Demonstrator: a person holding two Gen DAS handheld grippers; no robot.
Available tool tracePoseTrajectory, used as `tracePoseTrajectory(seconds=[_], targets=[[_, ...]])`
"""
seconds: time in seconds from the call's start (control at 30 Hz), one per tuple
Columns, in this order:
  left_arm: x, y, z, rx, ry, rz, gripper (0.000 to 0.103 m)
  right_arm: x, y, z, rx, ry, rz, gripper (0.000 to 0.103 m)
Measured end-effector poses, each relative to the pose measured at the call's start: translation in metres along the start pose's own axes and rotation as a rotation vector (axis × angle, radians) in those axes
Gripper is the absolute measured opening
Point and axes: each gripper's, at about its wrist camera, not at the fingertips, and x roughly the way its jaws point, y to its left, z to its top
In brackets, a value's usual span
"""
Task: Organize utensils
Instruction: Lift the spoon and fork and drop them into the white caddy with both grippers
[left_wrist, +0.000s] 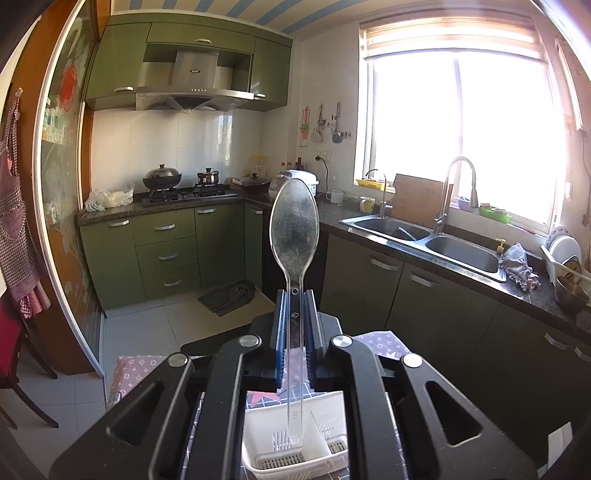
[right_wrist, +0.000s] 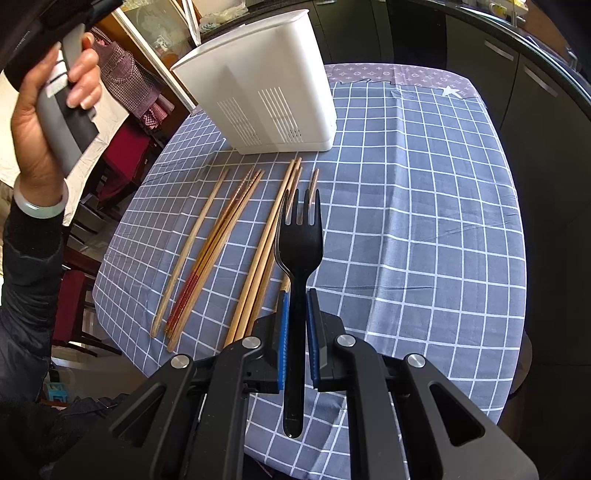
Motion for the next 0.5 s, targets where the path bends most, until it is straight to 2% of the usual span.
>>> tracePoseTrajectory(seconds=[0.2, 0.37, 0.5], targets=[[0.019, 0.008, -0.033, -0.017, 0.083, 0.004, 0.009, -0.012, -0.001, 0.008, -0.002, -0.035, 0.016, 0.010], [0.015, 0.013, -0.044, -0.015, 0.100, -0.003, 0.033, -0.036, 0.009, 0.022, -0.012, -0.115, 0.039, 0.010], [-0.001, 0.021, -0.041, -0.041, 0.093, -0.008, 0.033, -0.064, 0.020, 0.045, -0.028, -0.219, 0.051, 0.010]])
